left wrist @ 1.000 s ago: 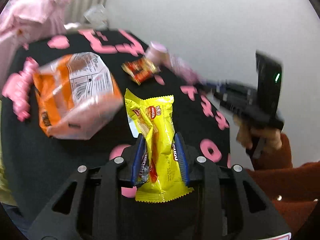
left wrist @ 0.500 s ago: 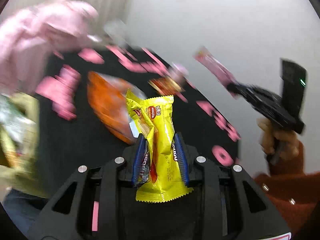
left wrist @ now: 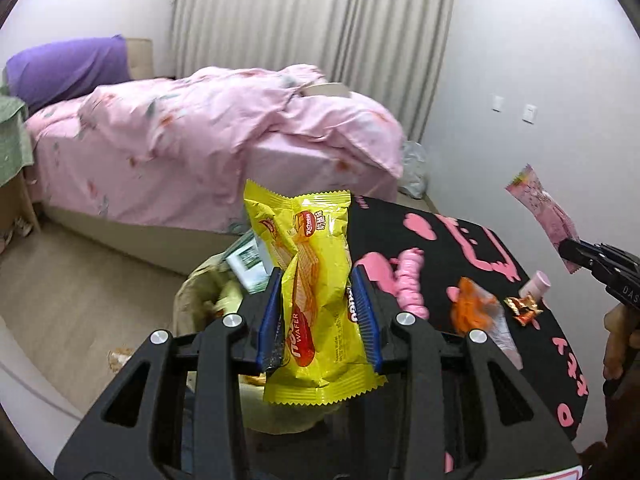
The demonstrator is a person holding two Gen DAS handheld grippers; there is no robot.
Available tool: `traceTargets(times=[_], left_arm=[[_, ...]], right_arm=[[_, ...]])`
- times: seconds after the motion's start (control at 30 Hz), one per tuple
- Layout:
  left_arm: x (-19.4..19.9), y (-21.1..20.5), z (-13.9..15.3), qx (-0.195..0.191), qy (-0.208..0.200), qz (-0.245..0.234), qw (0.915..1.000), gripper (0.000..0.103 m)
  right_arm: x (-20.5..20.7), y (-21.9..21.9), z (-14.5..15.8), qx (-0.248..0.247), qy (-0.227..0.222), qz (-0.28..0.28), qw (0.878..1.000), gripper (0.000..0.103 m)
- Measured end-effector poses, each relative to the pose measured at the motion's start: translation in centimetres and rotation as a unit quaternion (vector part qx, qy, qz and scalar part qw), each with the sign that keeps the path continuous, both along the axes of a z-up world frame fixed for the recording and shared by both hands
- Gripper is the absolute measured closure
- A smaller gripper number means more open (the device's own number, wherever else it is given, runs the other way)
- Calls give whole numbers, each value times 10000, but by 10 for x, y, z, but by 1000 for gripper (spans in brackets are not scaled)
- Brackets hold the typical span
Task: Collect trash
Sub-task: 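Carry the wafer pack with left gripper while right carries the pink wrapper to the bin, then open both grippers over the bin and move them back over the table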
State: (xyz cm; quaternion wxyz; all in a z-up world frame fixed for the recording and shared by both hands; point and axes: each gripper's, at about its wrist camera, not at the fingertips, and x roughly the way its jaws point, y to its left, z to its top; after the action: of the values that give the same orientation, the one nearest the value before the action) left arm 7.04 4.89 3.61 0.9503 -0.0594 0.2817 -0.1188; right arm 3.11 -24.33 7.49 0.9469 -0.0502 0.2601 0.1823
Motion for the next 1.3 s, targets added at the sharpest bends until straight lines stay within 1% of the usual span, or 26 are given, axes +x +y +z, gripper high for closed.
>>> traceTargets(times=[0.1,0.2,0.33,0.43,0.53,0.6,0.67,0.7,0.77,0.8,0.87,0.9,0.97,1.03,1.1,1.13,1.23,1.27,1.3], left_arm=[[3,9,-10,56,64,66,9999,71],[7,16,-18,73,110,104,9999,71],[19,30,-32,-36,210,277,9994,71],[30,41,-46,-166,388,521,9977,71],[47,50,-62,-236,588,644,9959,71],[61,52,-73,-248,694,729,9946,71],[75,55,-85,-340,832,815,9926,71],[82,58,-90,-390,883,865,9916,71],[94,60,-100,-432,935,940,9902,71],[98,62,-104,-438,961,953,9898,71],[105,63,-113,-437,1081,970,9884,71],[107,63,-119,-436,1178,961,9874,71],[107,62,-125,-399,1250,937,9869,71],[101,62,-127,-406,1240,903,9873,71],[97,61,-130,-442,1298,869,9867,71],[95,60,-132,-448,1353,819,9864,71],[93,54,-137,-435,1474,639,9861,71],[93,53,-138,-435,1482,606,9861,71],[93,52,-139,-430,1484,598,9862,71]], right_arm=[[18,32,-6,-96,100,305,9994,95],[35,58,-14,-89,262,564,9980,95],[59,86,-29,-129,523,863,9948,95],[82,102,-40,-168,757,994,9920,95],[109,115,-55,-203,1077,1053,9884,95],[133,125,-70,-264,1325,1109,9846,95],[154,137,-84,-318,1534,1171,9807,95],[168,146,-93,-386,1664,1211,9778,95],[187,160,-109,-603,1789,1239,9742,95],[199,169,-120,-704,1907,1283,9707,95],[214,182,-136,-732,2190,1426,9625,95],[220,189,-145,-724,2390,1542,9560,95],[220,198,-154,-808,2522,1692,9493,95],[213,206,-160,-816,2710,2037,9372,95],[209,209,-165,-861,2816,2195,9301,95],[203,212,-171,-938,2910,2305,9238,95],[195,212,-175,-1094,2871,2343,9223,95],[194,209,-174,-1101,2825,2324,9241,95],[192,205,-172,-1099,2739,2257,9284,95]])
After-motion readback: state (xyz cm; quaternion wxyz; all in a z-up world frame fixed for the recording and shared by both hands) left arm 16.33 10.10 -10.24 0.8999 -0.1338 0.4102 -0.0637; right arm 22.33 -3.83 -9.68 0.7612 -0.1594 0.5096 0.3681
